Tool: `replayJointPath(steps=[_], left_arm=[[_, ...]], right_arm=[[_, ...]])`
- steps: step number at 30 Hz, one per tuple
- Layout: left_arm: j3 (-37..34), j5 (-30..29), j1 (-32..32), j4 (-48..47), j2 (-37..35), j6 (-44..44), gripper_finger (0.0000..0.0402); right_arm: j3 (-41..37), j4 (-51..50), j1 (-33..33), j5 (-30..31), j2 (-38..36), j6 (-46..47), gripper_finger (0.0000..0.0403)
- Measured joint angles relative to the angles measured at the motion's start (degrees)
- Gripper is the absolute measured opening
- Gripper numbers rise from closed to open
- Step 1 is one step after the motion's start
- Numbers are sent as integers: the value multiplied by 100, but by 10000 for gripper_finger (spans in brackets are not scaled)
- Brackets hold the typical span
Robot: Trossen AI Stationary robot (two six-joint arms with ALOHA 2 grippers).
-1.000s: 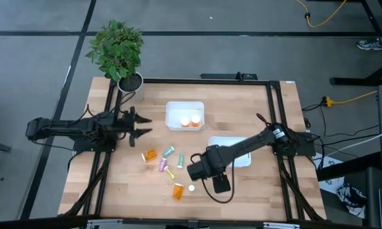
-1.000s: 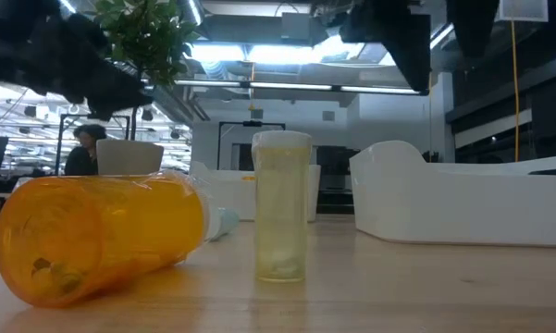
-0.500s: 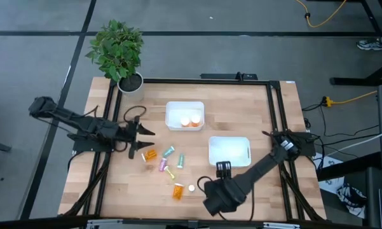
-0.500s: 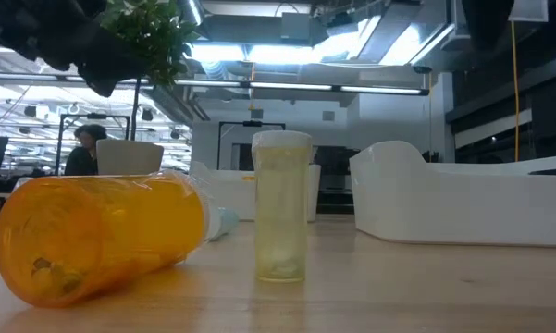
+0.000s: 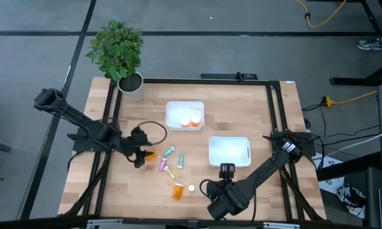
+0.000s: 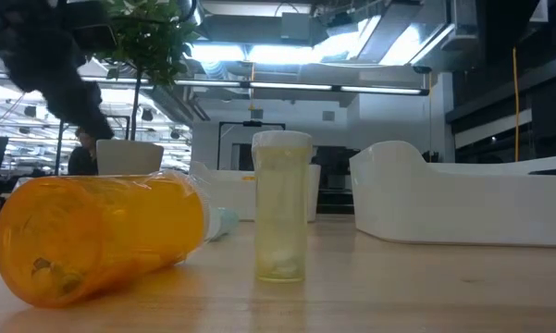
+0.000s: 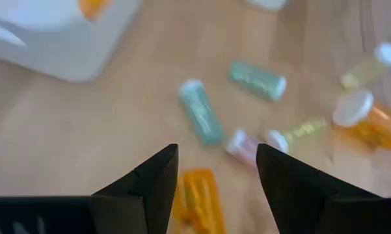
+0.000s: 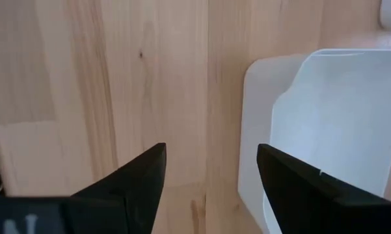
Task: Pick and place medicine bottles into bin by pill shape (circle, oval)
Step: Put the large orange pill bottle into the top white bin
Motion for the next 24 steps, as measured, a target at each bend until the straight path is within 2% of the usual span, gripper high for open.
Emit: replayJointPath(steps=[4,7,14,18,24], left_arm=[[43,649,-110,-6,355,111,201],[43,892,-190,-56,441,328,201],[43,788,-312,-625,437,270,201],[43,754,-397,-848,437,-135,201],[41,506,-556,-769,748,-341,201]], right_arm=[[0,-4,-29,-106,0,-47,243],[0,-1,-54,-108,0,-142,243],[0,101,-138,-122,0,-157,243],[0,132,-134,-124,0,-155,243],[0,146,-134,-126,0,-157,243]])
